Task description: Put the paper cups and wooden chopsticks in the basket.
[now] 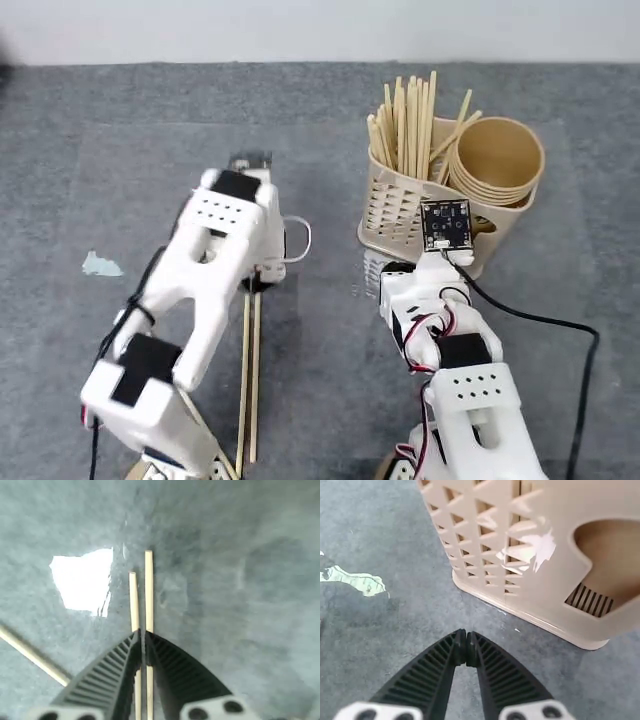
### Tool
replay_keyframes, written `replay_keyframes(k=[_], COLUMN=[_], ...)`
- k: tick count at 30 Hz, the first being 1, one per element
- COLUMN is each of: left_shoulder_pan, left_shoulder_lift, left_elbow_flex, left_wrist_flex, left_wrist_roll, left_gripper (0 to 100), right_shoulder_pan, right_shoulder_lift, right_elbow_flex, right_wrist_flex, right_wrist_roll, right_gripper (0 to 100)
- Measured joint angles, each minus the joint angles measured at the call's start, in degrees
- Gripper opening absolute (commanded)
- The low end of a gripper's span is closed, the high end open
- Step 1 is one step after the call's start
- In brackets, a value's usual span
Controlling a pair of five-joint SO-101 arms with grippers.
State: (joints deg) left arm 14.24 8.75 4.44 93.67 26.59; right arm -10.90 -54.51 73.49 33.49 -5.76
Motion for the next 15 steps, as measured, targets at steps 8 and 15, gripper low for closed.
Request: replay_keyframes(k=[8,15], left_shoulder_pan=[-0.70,-1.58], left_shoulder_lift=[-3.52,-3.69], left_elbow_flex=[-1.58,9.85], left_wrist_flex=[4.66,0.70], left_wrist_roll=[-0.35,-5.19], left_gripper=[2,2], right_shoulder_pan=[0.00,0.00], right_shoulder_lift=[0.00,0.00], right_elbow_flex=[0.00,0.00], right_wrist_flex=[0.00,0.00], right_wrist_roll=[0.00,0.00], right_gripper=[0.9,0.9])
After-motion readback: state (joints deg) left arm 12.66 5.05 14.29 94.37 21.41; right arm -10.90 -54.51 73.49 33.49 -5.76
